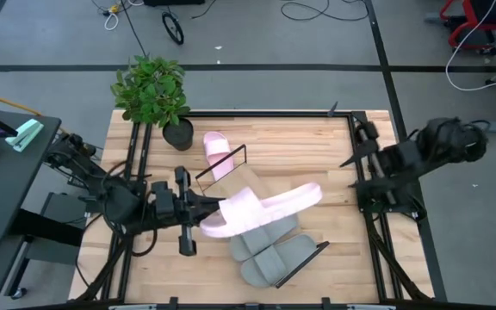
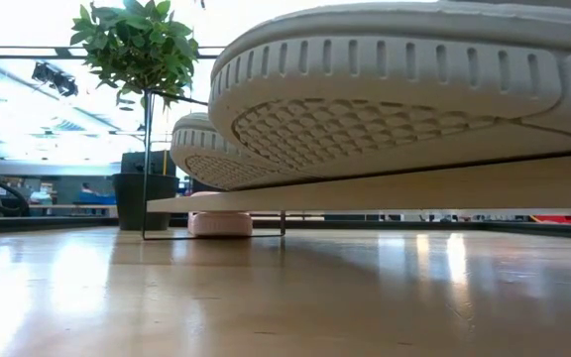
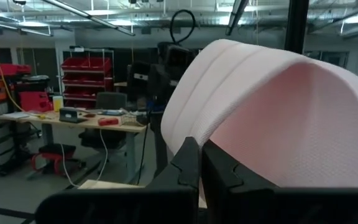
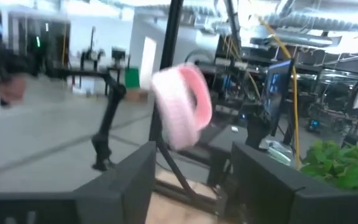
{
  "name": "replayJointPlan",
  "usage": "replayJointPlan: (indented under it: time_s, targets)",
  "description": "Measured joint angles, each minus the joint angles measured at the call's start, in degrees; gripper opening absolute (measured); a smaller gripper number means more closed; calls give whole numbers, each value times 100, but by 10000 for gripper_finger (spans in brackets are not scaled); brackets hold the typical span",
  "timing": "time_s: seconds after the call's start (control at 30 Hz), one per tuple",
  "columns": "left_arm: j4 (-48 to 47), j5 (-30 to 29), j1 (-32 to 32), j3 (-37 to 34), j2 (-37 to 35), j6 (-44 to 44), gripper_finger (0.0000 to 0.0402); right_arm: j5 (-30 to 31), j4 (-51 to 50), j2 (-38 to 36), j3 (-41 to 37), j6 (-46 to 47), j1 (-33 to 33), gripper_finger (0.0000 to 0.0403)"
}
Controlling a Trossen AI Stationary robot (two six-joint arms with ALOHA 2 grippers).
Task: Pick and place slides into the shelf
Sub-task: Put the bottom pink slide on the shelf
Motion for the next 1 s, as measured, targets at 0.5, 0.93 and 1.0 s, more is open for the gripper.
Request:
replayJointPlan:
  time_s: [0.5,0.93,1.0]
  targets:
    - [-16,142,136,0,-2,-218,4,-235,405,1163,556,-1148,-4,247]
    - [-41,83,152,0,-2,-277,4,-123,409,1083,688,-1454,-215,243]
    - [-28,83,152,0,-2,-277,4,-207,402,1084,688,-1450,-257,243]
